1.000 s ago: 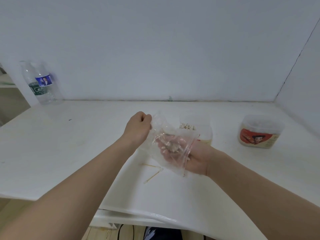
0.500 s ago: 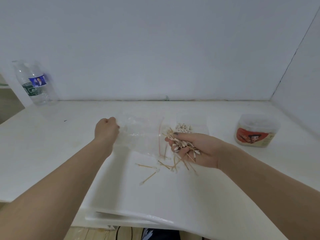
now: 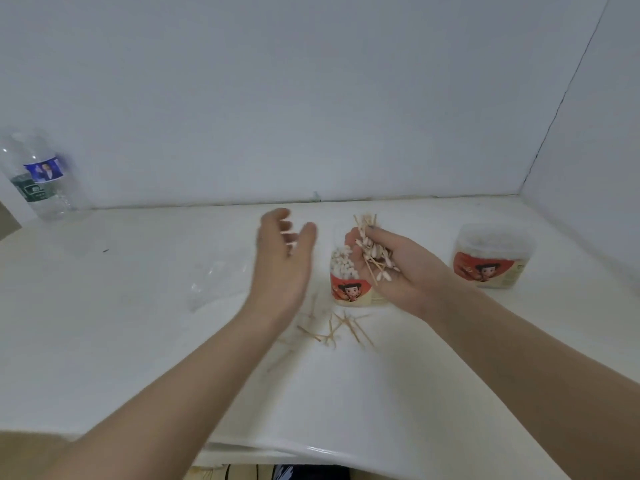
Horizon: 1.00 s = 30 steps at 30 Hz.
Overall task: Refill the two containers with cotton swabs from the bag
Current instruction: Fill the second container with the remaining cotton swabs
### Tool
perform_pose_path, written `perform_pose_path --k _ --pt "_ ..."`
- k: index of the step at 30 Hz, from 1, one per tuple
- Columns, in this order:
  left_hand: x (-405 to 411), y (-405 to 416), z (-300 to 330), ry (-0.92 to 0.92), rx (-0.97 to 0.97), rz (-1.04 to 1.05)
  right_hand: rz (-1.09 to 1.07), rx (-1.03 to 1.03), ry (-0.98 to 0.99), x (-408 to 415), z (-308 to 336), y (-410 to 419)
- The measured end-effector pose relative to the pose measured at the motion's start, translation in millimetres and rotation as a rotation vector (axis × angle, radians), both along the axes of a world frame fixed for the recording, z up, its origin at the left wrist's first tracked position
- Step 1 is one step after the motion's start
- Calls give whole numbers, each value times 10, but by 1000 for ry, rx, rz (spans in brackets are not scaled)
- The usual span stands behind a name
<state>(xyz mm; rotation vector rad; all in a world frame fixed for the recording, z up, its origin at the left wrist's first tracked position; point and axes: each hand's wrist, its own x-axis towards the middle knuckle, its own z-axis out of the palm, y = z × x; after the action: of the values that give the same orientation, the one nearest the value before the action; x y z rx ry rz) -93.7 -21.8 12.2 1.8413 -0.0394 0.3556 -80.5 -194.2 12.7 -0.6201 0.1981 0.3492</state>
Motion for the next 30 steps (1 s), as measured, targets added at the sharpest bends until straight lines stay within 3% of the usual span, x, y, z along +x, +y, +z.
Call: perform_pose_path --k 5,8,15,21,25,30 --pt "-69 -633 170 488 -507 -250 -54 41 -85 7 39 -41" --pt "-59 -759 214 569 -734 -346 -30 -53 -176 -15 35 -77" --pt "84 -896 212 549 -800 -316 -166 -848 -355 -45 21 -65" --pt "125 -1044 242 606 -912 -313 -371 -891 -338 14 -15 -27" --pt "145 -1109 274 571 -918 -364 -405 -793 -318 63 -8 -3" --pt "182 -1164 250 531 -958 -273 -437 -696 -326 138 8 8"
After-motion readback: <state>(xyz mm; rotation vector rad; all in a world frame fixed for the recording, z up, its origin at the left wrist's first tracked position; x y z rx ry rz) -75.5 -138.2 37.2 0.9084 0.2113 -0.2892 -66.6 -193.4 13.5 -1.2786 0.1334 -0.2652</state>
